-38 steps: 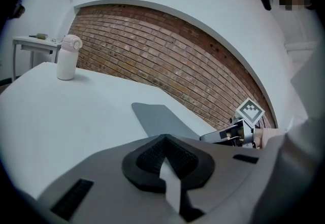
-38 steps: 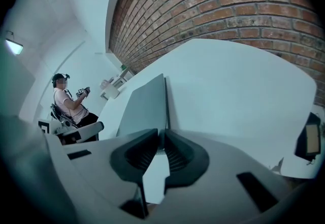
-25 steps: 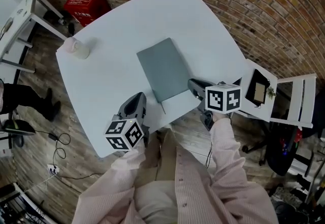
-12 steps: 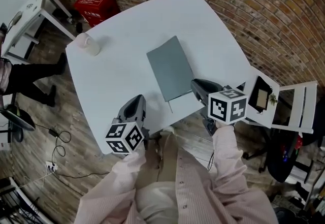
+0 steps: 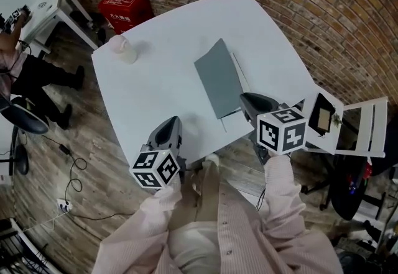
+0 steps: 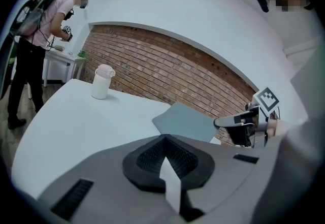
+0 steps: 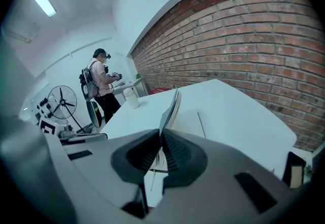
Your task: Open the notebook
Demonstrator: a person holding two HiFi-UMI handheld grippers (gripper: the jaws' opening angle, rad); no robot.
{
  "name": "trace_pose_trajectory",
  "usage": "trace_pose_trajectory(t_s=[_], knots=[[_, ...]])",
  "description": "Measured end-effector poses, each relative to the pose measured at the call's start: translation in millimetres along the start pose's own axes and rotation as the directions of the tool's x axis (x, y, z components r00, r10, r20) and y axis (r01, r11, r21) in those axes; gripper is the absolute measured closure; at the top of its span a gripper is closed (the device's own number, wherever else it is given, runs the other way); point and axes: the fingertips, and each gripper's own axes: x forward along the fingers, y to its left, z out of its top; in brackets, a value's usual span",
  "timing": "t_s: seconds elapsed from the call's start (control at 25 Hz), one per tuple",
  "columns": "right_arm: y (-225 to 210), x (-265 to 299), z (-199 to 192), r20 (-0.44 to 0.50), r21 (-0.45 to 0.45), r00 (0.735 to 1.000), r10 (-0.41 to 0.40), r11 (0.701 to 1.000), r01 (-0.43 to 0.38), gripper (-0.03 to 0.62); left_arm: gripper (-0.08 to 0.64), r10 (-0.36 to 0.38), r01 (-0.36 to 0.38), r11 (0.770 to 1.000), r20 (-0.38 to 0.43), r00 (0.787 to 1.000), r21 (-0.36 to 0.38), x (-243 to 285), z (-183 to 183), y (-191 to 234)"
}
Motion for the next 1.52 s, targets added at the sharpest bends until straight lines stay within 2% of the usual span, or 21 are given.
trace_pose_trajectory(t_s=[0.64,1.52], knots=[[61.4,6.3,2.5,0.036,-0.073,0.993,-0.116,0.990,0.118,0.566,0.568,-0.029,0.029,1.000,-0.004,1.000,0.000,-49.9,3.8,39.1],[130.1,38.5,-21.8,0.063,-0.232,0.965,-0.253,0.937,0.260,0.566,0.568,-0.055,0.055,0.998,-0.022,0.998,0.006,-94.1,-2.7,80.5]])
